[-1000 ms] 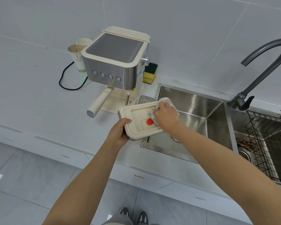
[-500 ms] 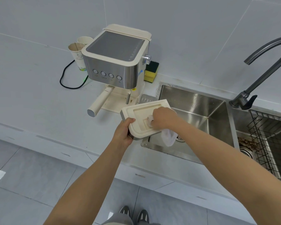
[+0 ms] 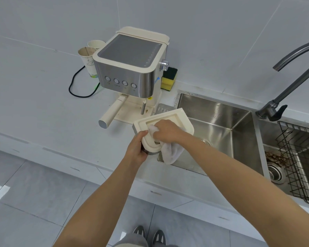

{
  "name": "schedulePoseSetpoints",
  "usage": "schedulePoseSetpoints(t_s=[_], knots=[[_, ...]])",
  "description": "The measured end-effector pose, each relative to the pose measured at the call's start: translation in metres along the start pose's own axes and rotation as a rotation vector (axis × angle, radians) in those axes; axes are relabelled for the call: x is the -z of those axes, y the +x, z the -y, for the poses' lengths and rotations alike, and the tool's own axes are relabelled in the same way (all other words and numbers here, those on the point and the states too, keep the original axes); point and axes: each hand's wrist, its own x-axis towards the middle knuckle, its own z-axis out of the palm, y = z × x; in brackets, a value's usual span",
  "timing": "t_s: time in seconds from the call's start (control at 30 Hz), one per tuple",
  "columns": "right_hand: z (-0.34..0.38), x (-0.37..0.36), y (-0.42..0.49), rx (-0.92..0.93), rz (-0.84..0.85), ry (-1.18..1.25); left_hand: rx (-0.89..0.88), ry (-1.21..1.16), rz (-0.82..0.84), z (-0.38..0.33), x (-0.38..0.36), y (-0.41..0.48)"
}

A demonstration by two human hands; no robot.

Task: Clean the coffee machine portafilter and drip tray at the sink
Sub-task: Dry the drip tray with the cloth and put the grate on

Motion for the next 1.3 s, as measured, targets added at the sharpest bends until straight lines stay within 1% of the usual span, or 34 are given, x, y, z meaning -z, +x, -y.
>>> schedulePoseSetpoints(t_s=[0.07, 0.13, 0.2, 0.27, 0.33, 0.43, 0.53, 0.6, 0.73, 0.83, 0.9, 0.97, 1.03, 1.1, 1.2, 1.3], knots=[[-0.004, 0.004, -0.001, -0.020, -0.017, 0.282, -0.008, 0.052, 0.017, -0.001, 0.008, 0.000], [-0.012, 0.008, 0.000, -0.044, -0.093, 0.501, -0.007, 0.076, 0.006, -0.002, 0.016, -0.001], [-0.022, 0.010, 0.003, -0.049, -0.152, 0.759, -0.002, 0.050, -0.015, -0.001, 0.025, -0.003], [-0.034, 0.013, 0.005, -0.021, -0.164, 1.024, -0.005, 0.020, -0.035, -0.002, 0.033, -0.004], [-0.044, 0.015, 0.004, 0.003, -0.189, 1.154, -0.015, 0.003, -0.058, -0.003, 0.041, -0.007], [-0.056, 0.019, 0.001, -0.010, -0.269, 1.223, -0.038, -0.006, -0.078, -0.007, 0.055, -0.012], [-0.069, 0.025, -0.003, -0.063, -0.376, 1.129, -0.069, 0.004, -0.103, -0.012, 0.074, -0.018], [-0.076, 0.028, -0.006, -0.060, -0.417, 1.027, -0.095, 0.006, -0.110, -0.017, 0.085, -0.023], [-0.079, 0.026, -0.007, -0.040, -0.447, 0.873, -0.148, -0.007, -0.127, -0.026, 0.108, -0.036], [-0.068, 0.010, 0.001, 0.013, -0.428, 0.677, -0.180, -0.043, -0.139, -0.032, 0.126, -0.048], [-0.053, -0.015, 0.009, 0.010, -0.370, 0.522, -0.191, -0.058, -0.141, -0.035, 0.135, -0.056], [-0.035, -0.049, 0.016, 0.036, -0.261, 0.398, -0.188, -0.073, -0.149, -0.035, 0.143, -0.063], [-0.020, -0.083, 0.021, 0.062, -0.118, 0.338, -0.181, -0.080, -0.172, -0.036, 0.151, -0.069], [-0.014, -0.110, 0.024, 0.049, 0.018, 0.306, -0.168, -0.053, -0.208, -0.037, 0.159, -0.075], [-0.016, -0.128, 0.029, 0.014, 0.165, 0.228, -0.146, -0.047, -0.266, -0.037, 0.172, -0.084], [-0.020, -0.132, 0.032, 0.038, 0.265, 0.110, -0.150, -0.023, -0.297, -0.037, 0.184, -0.091]])
